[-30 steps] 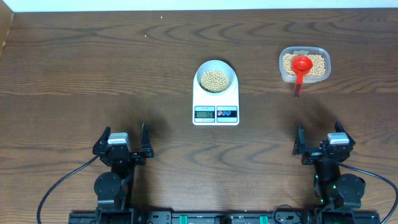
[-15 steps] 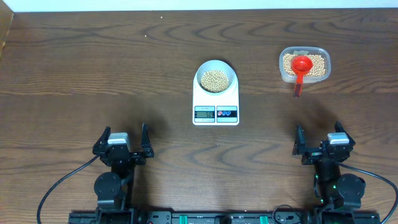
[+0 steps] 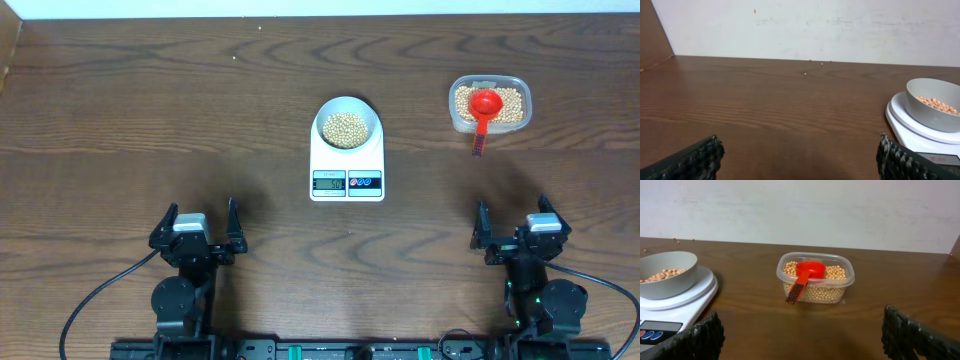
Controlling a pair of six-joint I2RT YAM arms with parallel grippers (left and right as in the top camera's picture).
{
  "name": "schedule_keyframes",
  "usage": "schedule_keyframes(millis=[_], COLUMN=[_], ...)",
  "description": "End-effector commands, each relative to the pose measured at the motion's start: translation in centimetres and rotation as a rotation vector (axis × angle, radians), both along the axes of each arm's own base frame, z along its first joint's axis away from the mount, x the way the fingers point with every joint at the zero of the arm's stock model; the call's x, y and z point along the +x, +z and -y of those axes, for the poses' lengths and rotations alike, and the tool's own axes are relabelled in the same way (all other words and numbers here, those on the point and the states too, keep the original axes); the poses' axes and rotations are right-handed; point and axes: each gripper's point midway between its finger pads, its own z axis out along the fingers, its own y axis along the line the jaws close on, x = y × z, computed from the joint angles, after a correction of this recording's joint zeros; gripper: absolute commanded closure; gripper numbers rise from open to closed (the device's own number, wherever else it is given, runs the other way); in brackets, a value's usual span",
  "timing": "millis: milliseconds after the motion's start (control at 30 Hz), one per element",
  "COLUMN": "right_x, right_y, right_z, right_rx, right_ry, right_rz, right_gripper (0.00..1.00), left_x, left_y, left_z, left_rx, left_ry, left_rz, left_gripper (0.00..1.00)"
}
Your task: Scoop item into bowl and weigh 50g on scale
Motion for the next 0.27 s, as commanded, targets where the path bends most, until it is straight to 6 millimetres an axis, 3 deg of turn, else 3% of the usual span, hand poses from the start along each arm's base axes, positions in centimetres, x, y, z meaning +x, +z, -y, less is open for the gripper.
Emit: schedule_keyframes(millis=[0, 233], right_x=[-0.02, -0.02], right_y=[-0.07, -0.07], right_z=[-0.1, -0.1], right_rx=[-0.001, -0.001], right_ry=[0.003, 0.003], right_rz=[0.001, 0.001], right_gripper=[0.01, 0.01], left_x=[0.0, 0.01], left_y=[-1.7, -1.69], left_z=[-0.36, -0.36], left_rx=[0.009, 0.009], left_ry=[0.021, 0.021], left_rz=[-0.04, -0.039], left_gripper=[0.0, 0.0])
